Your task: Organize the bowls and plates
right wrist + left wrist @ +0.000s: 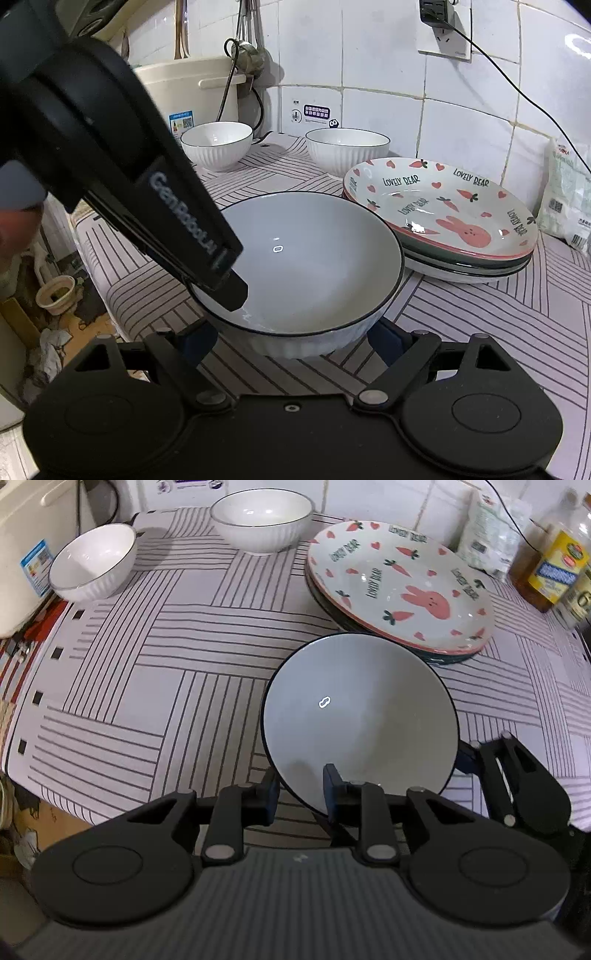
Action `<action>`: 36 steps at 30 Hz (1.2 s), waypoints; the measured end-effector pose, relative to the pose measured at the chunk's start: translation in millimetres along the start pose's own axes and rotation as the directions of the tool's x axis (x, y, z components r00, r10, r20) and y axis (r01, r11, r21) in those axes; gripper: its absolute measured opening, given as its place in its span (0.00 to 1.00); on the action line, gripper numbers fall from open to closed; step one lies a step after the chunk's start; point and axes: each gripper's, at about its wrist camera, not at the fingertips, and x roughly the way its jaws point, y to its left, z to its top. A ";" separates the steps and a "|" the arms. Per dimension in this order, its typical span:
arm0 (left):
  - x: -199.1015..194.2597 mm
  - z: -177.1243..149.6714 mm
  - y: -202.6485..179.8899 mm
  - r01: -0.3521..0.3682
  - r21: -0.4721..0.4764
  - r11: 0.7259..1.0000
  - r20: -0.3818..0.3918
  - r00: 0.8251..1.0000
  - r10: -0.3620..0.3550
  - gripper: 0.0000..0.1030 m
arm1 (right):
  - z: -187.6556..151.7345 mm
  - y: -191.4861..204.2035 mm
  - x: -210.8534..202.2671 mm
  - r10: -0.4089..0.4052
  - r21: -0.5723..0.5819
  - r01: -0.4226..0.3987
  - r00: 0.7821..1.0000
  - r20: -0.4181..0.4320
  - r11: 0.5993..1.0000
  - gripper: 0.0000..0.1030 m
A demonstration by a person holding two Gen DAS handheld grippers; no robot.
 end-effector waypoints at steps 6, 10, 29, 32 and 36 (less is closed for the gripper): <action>-20.2 -2.6 2.2 -0.006 -0.004 1.000 0.043 0.999 0.006 0.42 | 7.3 0.6 -4.5 -0.040 0.072 0.050 0.991 -0.128 0.996 0.92; -40.5 -3.7 9.5 0.031 -0.055 0.998 0.059 0.998 -0.028 0.43 | 6.4 -1.8 -30.2 -0.038 0.103 0.050 0.993 -0.110 0.993 0.92; -106.9 21.2 21.1 0.046 -0.063 0.997 0.119 0.992 -0.038 0.48 | 78.9 -37.2 -102.4 -0.054 0.299 0.033 0.997 0.063 0.954 0.90; -101.0 30.0 24.2 0.033 -0.072 0.997 0.133 0.991 -0.023 0.49 | 95.3 -41.1 -101.9 -0.062 0.328 0.031 0.995 0.084 0.944 0.90; -89.4 49.4 30.4 0.040 -0.074 0.996 0.125 0.992 -0.031 0.51 | 120.1 -50.0 -87.4 -0.053 0.336 0.024 0.995 0.079 0.942 0.90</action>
